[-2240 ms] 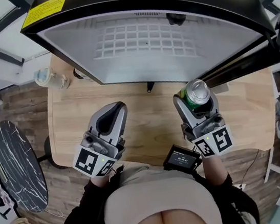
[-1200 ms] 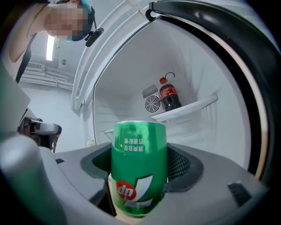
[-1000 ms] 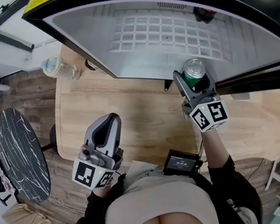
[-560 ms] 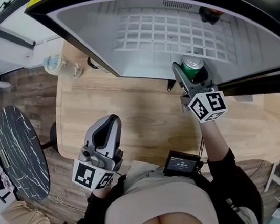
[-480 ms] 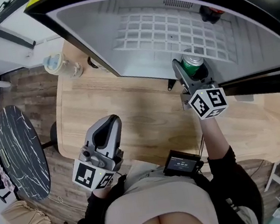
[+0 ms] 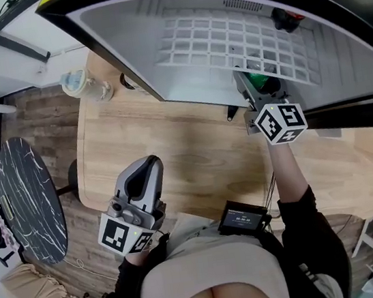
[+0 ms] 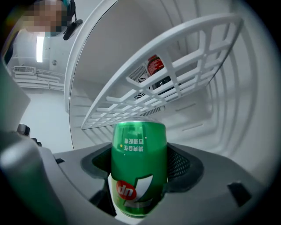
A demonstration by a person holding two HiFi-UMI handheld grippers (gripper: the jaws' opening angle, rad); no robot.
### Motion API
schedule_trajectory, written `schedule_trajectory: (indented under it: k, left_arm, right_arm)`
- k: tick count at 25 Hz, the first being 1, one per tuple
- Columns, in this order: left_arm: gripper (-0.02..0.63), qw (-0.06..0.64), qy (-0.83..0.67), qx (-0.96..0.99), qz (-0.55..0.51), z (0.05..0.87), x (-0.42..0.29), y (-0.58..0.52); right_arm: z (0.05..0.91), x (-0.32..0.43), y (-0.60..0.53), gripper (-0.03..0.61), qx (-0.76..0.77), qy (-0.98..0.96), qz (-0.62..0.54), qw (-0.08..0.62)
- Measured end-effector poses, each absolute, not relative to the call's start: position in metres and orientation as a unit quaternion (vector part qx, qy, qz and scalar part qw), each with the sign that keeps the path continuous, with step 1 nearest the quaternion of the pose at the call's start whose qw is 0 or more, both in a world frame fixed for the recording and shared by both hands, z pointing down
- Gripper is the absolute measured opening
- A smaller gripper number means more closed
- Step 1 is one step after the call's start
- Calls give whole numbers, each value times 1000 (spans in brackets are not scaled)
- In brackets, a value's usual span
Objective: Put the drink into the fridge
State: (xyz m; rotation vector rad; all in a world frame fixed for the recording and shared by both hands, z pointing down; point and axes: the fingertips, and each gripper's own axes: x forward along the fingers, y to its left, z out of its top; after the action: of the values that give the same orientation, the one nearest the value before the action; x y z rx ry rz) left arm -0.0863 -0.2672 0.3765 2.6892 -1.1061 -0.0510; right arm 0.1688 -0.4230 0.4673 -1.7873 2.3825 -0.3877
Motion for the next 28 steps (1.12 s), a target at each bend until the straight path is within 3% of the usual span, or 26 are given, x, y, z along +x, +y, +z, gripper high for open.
schedule_trajectory:
  k: [15, 28]
  left_arm:
    - [23, 126, -381, 916, -20, 382, -84, -265]
    - [23, 135, -384, 913, -12, 390, -82, -262]
  right_arm:
    - [474, 179, -454, 346, -597, 788, -137, 58]
    - [481, 182, -481, 347, -596, 792, -135, 8]
